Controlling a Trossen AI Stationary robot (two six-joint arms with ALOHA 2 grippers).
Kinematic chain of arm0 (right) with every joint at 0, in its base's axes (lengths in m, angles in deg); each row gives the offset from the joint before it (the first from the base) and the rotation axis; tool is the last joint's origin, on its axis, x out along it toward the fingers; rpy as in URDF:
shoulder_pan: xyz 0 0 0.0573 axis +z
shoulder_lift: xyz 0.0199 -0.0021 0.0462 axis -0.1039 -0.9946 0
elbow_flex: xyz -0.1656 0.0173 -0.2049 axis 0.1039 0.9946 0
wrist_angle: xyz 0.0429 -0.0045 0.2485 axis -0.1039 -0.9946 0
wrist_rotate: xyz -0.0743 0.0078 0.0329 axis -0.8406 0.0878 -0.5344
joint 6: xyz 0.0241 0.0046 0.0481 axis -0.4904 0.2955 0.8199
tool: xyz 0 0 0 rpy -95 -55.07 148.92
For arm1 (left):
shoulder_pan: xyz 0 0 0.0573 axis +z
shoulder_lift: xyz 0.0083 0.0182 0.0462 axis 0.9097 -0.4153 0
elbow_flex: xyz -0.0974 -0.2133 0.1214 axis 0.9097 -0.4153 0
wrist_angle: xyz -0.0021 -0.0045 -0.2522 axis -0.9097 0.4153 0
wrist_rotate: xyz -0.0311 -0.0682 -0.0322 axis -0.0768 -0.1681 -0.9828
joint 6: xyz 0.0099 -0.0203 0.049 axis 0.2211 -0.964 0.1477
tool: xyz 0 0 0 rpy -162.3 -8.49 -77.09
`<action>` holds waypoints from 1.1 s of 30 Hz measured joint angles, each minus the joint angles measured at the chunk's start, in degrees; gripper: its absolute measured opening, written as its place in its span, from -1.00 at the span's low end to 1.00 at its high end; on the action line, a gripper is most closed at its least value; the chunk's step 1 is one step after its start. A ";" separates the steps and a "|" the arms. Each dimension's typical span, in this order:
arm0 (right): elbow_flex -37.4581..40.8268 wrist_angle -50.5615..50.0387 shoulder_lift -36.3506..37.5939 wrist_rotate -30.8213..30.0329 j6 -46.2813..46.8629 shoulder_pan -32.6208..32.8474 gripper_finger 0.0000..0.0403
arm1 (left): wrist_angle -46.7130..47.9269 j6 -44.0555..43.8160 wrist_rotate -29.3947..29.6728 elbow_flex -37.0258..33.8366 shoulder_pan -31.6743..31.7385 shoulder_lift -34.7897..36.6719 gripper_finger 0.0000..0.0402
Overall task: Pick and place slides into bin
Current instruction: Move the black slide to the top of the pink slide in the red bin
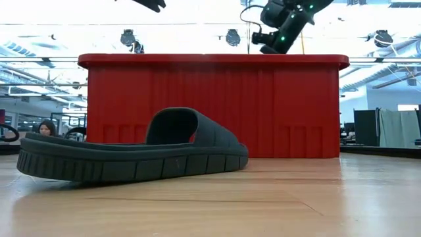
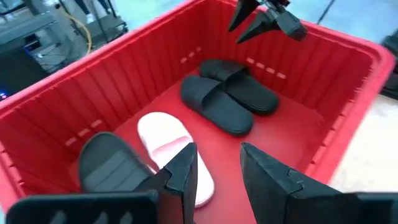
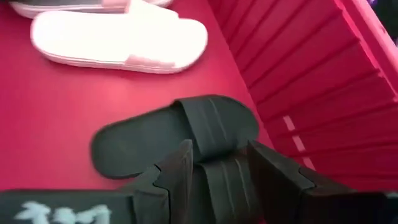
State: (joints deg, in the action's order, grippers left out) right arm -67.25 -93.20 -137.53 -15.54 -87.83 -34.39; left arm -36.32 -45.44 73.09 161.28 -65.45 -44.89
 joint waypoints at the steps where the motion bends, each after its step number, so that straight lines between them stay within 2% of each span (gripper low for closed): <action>1: -0.98 -0.83 -0.82 0.00 0.16 -0.66 -0.29 | 0.05 0.09 0.00 0.00 0.69 0.02 -0.41; 7: -8.40 -3.50 -5.67 -0.01 0.15 -3.79 -0.29 | 0.01 1.15 0.00 0.00 4.27 0.05 -0.41; 13: -15.20 -13.77 -10.88 0.00 -3.54 -4.73 -0.29 | -0.01 1.07 -0.33 0.00 6.20 -0.19 -0.41; 18: -15.45 -20.00 -13.70 -0.18 -4.44 -4.58 -0.29 | -0.01 1.11 -1.46 0.00 6.78 -0.22 -0.41; 23: -14.97 -20.50 -15.62 -3.21 -5.60 -3.21 -0.29 | -0.01 1.95 -1.46 0.00 6.78 -0.20 -0.41; 33: -14.38 -19.94 -18.13 -2.84 -22.10 -2.52 -0.29 | 0.00 2.10 -1.57 0.00 6.74 -0.19 -0.41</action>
State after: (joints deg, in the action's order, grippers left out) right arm -81.63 -113.14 -155.66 -18.38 -109.93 -36.91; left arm -36.32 -43.33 71.52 161.28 -58.72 -45.09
